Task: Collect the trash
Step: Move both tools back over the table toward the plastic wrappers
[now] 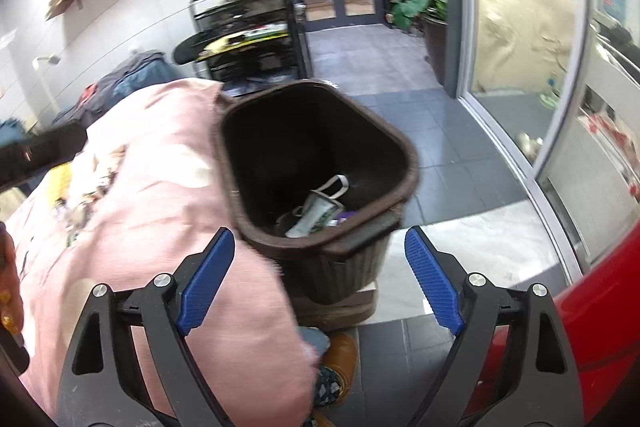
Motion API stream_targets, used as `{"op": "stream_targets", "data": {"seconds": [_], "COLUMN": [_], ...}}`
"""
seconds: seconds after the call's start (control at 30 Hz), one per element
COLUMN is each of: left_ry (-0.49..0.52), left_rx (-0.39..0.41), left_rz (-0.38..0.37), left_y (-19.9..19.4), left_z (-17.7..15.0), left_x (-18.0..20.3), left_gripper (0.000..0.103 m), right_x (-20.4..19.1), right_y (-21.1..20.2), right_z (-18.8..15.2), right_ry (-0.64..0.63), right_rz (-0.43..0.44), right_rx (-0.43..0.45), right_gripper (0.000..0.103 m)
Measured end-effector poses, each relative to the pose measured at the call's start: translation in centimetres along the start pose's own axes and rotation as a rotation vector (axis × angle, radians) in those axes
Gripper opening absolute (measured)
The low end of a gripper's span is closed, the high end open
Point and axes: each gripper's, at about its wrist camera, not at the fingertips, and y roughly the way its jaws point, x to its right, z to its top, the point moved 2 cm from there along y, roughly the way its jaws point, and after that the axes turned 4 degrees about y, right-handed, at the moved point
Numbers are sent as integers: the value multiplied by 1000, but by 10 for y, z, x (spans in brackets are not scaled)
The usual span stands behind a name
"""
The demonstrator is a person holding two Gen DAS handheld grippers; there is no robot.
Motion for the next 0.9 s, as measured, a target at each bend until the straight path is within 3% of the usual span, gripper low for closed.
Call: {"op": "stream_targets", "data": {"seconds": [0.57,0.9], "left_ry": [-264,-303], "left_rx": [-29,-43], "left_rz": [236,308], "left_y": [-63,-78], "left_z": [-70,-86], "left_x": [-140,-181], "left_gripper": [95,95], "right_x": [-136,-221], "right_y": [5,27], "right_z": [-1,0], "right_ry": [-238,-384], "right_rz": [273,373], "right_rx": [-116,-232], "right_gripper": [86,86]}}
